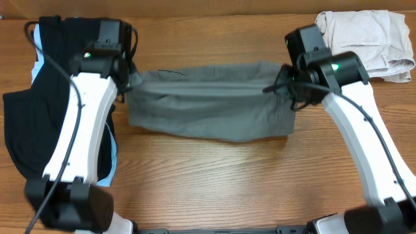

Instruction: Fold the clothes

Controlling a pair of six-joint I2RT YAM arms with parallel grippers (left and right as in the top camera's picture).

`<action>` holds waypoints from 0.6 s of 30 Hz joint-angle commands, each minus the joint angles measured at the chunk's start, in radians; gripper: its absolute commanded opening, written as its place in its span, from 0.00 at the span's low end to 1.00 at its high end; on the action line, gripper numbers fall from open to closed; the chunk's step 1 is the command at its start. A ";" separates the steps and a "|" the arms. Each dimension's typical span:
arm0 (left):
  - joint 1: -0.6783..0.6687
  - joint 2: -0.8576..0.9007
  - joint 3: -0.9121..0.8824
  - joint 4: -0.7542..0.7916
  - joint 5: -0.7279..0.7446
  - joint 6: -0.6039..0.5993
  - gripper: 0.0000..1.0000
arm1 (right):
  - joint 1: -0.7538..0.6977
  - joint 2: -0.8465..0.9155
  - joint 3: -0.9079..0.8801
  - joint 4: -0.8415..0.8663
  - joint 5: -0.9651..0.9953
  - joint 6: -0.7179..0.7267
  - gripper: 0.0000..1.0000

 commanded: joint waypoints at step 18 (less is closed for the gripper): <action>0.017 0.366 -0.003 0.531 -0.104 -0.010 0.06 | -0.089 0.389 0.014 0.420 -0.002 -0.160 0.04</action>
